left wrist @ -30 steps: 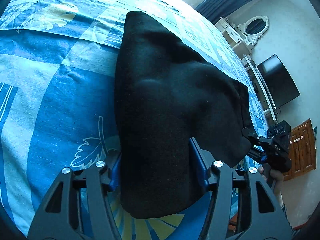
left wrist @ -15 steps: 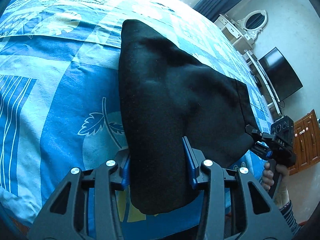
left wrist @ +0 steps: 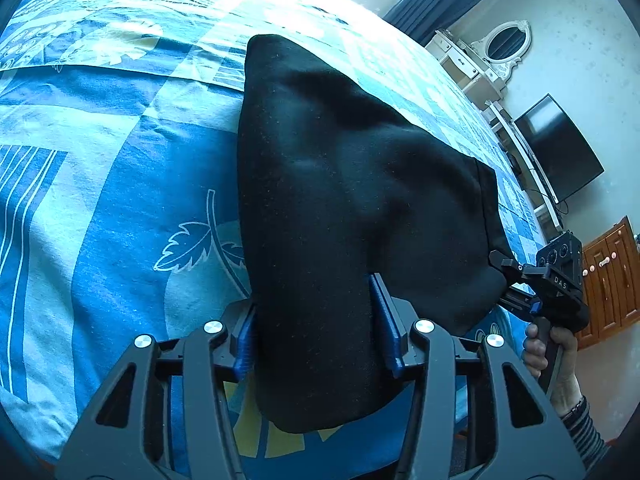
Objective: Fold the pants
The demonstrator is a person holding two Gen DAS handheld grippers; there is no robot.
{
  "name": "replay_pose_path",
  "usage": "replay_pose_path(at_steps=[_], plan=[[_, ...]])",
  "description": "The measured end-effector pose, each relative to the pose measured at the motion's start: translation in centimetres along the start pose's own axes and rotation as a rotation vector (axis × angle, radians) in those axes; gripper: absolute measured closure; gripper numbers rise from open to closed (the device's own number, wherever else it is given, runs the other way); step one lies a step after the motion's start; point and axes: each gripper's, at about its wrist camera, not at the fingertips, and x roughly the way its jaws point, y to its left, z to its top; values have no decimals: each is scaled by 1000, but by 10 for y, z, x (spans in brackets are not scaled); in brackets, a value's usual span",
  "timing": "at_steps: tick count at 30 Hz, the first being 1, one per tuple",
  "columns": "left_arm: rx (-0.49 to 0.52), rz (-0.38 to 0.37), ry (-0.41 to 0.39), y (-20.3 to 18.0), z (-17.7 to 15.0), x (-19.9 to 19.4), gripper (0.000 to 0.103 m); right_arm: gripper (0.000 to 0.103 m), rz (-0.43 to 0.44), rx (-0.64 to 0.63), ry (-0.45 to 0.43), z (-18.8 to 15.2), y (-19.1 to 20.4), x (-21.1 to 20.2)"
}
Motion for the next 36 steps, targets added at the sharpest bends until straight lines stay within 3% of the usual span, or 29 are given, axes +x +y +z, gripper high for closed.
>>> replay_pose_path(at_steps=[2,4,6,9,13,17,24,31,36], plan=[[19,16,-15,-2,-3,-2,43,54,16,12,-6,-1,0,0],[36,64,-43,-2,-5,-3,20,49,31,15,-13,-2,1,1],[41,84,-60,-1,-7,-3,12,40,53,9,-23,-3,4,0],[37,88,-68,1,-10,-5,10,30,77,-10,-41,-7,8,-3],[34,132,-72,-2,-14,-11,9,27,55,-28,-62,-15,11,-10],[42,215,-94,-13,-22,-25,9,23,-46,-57,-63,-29,19,-20],[124,393,-131,-54,-49,-51,9,22,-344,-226,-61,-65,43,-35],[108,434,-140,-80,-71,-69,9,22,-430,-257,-80,-79,59,-46],[116,497,-213,-94,-84,-82,5,22,-483,-358,-126,-89,75,-52]])
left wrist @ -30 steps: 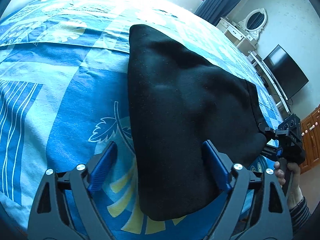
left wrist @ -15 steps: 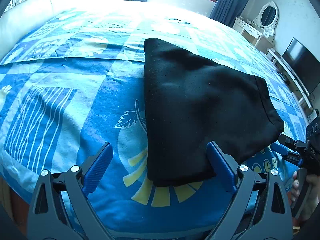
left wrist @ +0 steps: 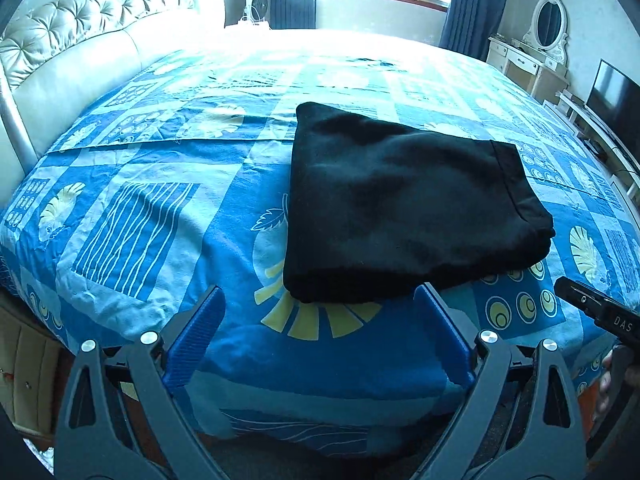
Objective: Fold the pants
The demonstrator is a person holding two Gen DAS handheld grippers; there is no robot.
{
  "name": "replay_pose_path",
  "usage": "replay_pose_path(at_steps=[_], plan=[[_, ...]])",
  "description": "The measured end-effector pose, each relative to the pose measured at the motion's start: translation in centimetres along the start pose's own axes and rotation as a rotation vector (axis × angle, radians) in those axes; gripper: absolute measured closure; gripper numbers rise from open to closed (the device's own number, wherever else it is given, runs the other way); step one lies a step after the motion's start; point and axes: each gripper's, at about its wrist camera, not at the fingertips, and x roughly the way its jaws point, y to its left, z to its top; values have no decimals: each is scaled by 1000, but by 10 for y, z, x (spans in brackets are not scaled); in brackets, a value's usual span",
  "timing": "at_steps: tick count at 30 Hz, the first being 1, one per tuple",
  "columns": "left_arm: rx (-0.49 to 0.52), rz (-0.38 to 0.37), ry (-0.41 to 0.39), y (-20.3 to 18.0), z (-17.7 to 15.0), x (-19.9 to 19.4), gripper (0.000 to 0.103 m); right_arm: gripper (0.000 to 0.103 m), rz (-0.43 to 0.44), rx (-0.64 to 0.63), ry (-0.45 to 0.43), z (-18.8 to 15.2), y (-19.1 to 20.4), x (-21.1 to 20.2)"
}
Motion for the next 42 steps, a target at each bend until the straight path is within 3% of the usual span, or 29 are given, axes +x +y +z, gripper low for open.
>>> replay_pose_path(at_steps=[5,10,17,27,42], plan=[[-54,-19,-2,1,-7,-4,3,22,7,-8,3,-3,4,0],[72,31,-5,-17,-11,-1,3,22,-3,-55,1,-5,16,0],[107,25,-24,-29,-14,-5,3,22,9,-56,12,-8,17,0],[33,28,-1,-17,-10,-5,3,22,-5,-77,-4,-6,23,-4],[10,16,-9,-12,-8,-8,3,22,-7,-84,14,-9,24,-1]])
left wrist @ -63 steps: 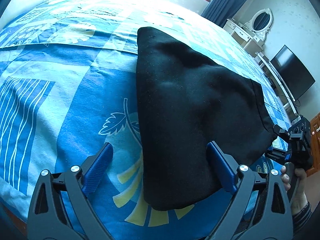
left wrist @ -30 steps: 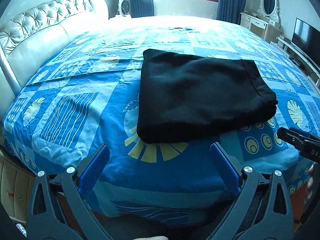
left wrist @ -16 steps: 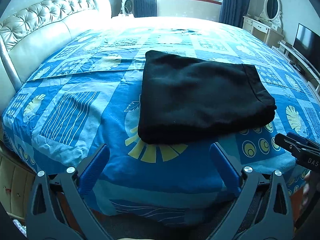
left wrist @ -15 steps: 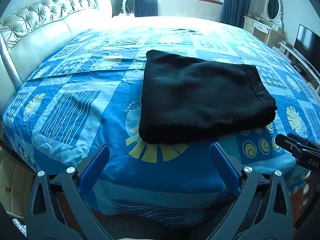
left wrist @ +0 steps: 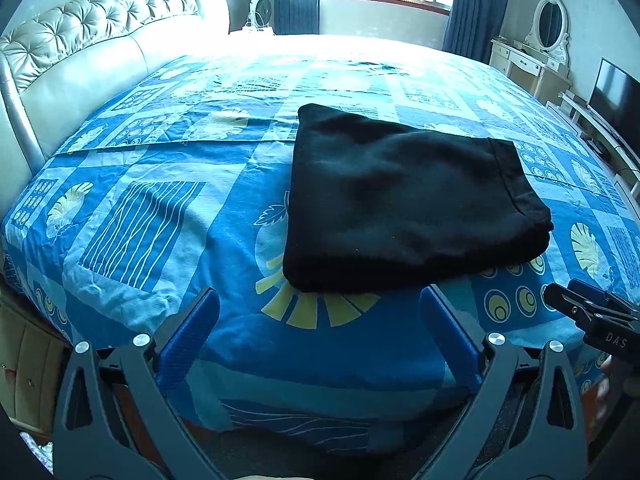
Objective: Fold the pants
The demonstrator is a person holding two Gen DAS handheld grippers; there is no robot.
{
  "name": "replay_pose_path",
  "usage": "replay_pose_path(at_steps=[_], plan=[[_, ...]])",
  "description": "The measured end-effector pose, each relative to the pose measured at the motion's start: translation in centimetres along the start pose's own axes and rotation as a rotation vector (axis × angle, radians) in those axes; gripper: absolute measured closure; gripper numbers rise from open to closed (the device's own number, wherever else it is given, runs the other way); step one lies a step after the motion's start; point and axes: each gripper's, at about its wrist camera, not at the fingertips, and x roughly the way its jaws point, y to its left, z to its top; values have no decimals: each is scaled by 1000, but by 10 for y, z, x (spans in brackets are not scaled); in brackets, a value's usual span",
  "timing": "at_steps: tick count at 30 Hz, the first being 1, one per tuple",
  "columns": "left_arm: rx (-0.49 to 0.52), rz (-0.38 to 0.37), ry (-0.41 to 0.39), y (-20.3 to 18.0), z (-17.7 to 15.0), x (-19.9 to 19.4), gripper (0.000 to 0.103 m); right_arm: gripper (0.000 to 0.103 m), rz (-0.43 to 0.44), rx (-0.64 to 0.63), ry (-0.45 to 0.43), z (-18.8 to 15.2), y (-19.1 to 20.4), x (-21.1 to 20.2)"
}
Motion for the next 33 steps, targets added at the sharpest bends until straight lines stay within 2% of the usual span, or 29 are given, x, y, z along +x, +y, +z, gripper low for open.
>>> replay_pose_path(at_steps=[15,33], plan=[[-2,4,25,-2,-2,3,3,22,-32,-32,1,-1,1,1],[-9,34,14,2,-1,1,3,22,-25,-36,18,-6,4,5]])
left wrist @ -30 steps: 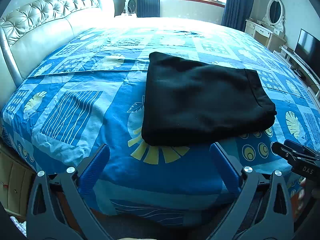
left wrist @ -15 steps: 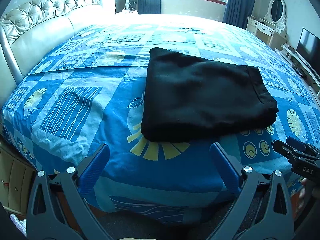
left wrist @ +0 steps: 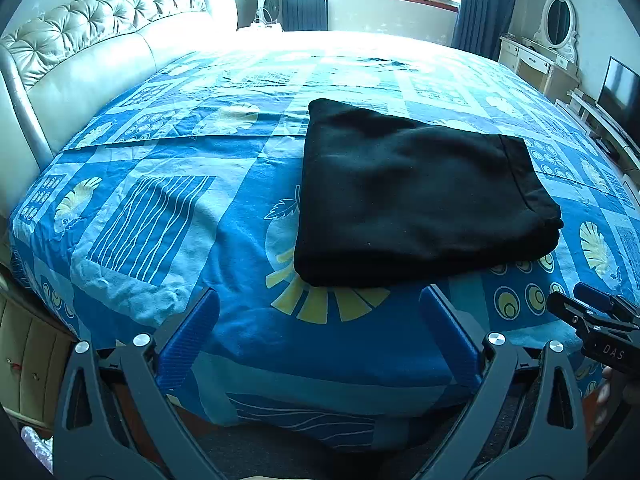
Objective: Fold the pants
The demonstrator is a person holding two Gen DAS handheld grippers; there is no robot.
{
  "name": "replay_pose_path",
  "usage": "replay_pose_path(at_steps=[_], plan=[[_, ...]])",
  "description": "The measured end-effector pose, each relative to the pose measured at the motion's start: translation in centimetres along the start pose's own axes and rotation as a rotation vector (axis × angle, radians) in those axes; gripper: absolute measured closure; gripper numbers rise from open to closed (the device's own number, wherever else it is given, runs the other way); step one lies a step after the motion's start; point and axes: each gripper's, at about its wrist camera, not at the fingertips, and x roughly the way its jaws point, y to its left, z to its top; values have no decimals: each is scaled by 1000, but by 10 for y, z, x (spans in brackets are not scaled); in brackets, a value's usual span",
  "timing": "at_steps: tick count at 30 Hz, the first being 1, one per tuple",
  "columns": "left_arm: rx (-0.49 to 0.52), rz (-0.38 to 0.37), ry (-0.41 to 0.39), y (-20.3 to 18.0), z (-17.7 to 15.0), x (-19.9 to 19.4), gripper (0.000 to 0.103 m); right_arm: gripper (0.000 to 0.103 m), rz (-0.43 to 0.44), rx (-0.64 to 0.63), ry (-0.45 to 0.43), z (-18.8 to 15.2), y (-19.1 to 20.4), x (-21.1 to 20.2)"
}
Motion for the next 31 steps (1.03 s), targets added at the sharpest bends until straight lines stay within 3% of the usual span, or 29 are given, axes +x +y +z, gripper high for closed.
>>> replay_pose_path(at_steps=[14,19,22,25,28,31], plan=[[19,28,-9,-2,1,-1,3,22,4,-2,18,-5,4,5],[43,73,19,-5,2,3,3,22,3,0,26,-7,3,8],[27,76,-41,-3,2,-5,3,22,4,1,25,-7,3,8],[25,45,-59,-1,10,-13,3,22,21,12,28,-6,3,5],[-28,-42,-56,14,27,-17,3,22,68,17,23,3,4,-4],[-66,-24,-86,42,53,-6,3,22,105,3,-32,27,5,-20]])
